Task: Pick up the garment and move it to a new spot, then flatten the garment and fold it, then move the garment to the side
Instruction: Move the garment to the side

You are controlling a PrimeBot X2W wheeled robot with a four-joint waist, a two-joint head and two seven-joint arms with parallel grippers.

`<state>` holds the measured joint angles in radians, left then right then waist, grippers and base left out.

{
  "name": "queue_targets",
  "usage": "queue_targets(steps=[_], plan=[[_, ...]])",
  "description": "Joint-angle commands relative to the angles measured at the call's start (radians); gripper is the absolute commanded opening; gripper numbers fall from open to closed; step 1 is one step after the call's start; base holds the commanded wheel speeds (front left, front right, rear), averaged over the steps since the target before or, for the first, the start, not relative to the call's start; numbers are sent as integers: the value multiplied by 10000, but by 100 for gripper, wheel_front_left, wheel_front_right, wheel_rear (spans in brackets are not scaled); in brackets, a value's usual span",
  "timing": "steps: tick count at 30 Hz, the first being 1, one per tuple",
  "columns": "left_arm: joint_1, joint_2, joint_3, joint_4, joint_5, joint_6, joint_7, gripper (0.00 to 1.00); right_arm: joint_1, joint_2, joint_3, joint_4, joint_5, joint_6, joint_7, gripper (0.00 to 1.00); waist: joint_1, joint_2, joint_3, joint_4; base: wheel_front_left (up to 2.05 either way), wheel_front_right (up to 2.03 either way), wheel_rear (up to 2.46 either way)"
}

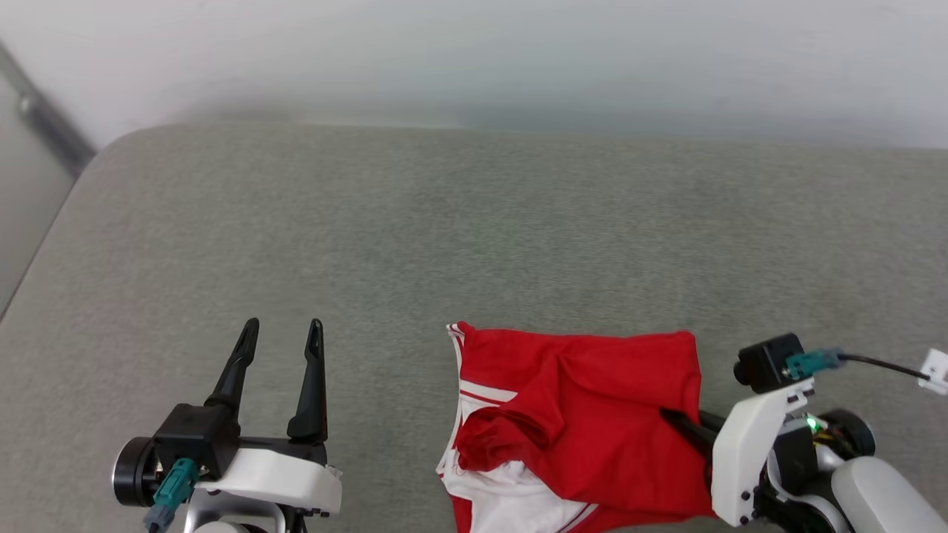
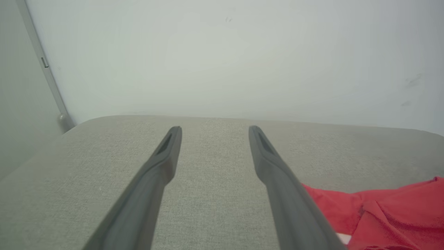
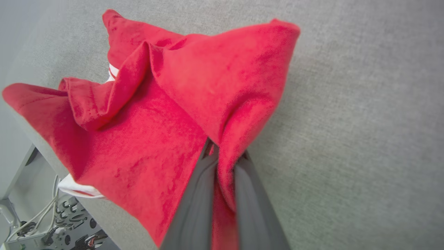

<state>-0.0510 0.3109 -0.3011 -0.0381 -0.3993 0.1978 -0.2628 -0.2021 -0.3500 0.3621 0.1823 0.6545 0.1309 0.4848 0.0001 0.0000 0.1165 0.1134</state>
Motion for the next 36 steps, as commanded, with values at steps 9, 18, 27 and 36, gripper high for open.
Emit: queue_targets(steps=[9,18,27,36], plan=[[61,72,7,-367,118,13,-22,100,-1080,-1005,564,-1620,-1006,-6,1176,0,-1,0,113,-2402,0,0,0],[-572,478,-14,-899,405,-49,263,100,-1818,-1376,330,-1686,-1369,-6,1168,0,-1,0,1181,-4863,0,0,0],[-1654,969,-320,-1672,894,-325,1023,100,-3118,-1394,-269,-286,-1772,-7,-154,0,-1,0,2809,-5869,0,0,0],[-2758,1400,-445,-2390,1268,-620,1675,100,-5011,-1472,-1823,2412,-2960,-6,-1918,0,-1,0,4373,-5502,0,0,0]])
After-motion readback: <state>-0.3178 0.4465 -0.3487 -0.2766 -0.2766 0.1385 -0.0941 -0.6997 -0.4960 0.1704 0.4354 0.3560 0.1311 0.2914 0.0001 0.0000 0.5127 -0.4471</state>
